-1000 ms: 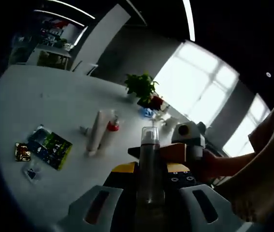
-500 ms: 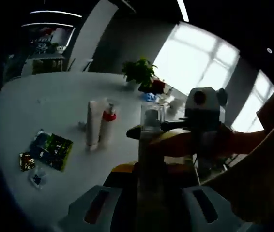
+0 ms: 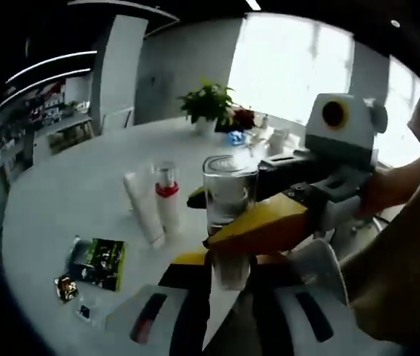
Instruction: Arrange the skincare products in the storage area until every visible bottle or jar stands upright without overlapping.
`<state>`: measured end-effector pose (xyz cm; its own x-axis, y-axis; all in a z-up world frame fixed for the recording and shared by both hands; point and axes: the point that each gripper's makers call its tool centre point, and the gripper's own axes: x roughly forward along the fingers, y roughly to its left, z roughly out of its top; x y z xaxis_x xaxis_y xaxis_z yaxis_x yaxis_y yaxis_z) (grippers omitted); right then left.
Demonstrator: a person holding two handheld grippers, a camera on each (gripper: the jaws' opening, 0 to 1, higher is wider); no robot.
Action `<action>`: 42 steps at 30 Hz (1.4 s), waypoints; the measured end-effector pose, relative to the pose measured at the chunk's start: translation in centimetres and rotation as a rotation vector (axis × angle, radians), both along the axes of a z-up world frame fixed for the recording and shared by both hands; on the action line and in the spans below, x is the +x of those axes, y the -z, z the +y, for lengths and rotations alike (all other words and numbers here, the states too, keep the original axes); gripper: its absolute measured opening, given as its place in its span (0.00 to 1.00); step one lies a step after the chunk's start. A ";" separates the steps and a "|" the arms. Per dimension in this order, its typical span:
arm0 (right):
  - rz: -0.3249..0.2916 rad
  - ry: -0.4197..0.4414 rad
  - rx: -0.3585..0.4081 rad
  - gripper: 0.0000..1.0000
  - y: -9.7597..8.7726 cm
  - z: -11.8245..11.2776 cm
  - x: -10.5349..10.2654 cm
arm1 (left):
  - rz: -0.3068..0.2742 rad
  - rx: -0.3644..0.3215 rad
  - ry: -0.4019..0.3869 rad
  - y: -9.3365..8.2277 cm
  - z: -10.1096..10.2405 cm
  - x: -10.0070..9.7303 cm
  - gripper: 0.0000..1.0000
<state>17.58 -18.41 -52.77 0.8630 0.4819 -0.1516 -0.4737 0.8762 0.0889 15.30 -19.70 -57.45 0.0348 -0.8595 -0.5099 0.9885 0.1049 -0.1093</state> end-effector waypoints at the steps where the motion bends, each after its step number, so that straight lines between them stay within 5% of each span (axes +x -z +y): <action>1: 0.003 0.003 -0.015 0.22 0.1 -0.1 -0.1 | -0.006 0.002 0.004 0.1 -0.1 0.0 0.16; 5: 0.024 0.031 -0.077 0.22 1.2 -0.9 -0.3 | -0.092 0.038 0.062 1.2 -1.0 0.0 0.16; 11: 0.080 0.116 -0.126 0.22 3.3 -2.4 -0.7 | -0.127 0.056 0.131 3.1 -2.4 -0.3 0.16; 27: 0.243 0.149 -0.108 0.23 8.0 -5.3 -1.3 | -0.158 0.078 0.361 7.3 -4.9 -0.8 0.16; 42: 0.365 0.187 -0.167 0.23 12.6 -6.1 -0.7 | -0.131 0.116 0.409 12.2 -6.0 -0.4 0.16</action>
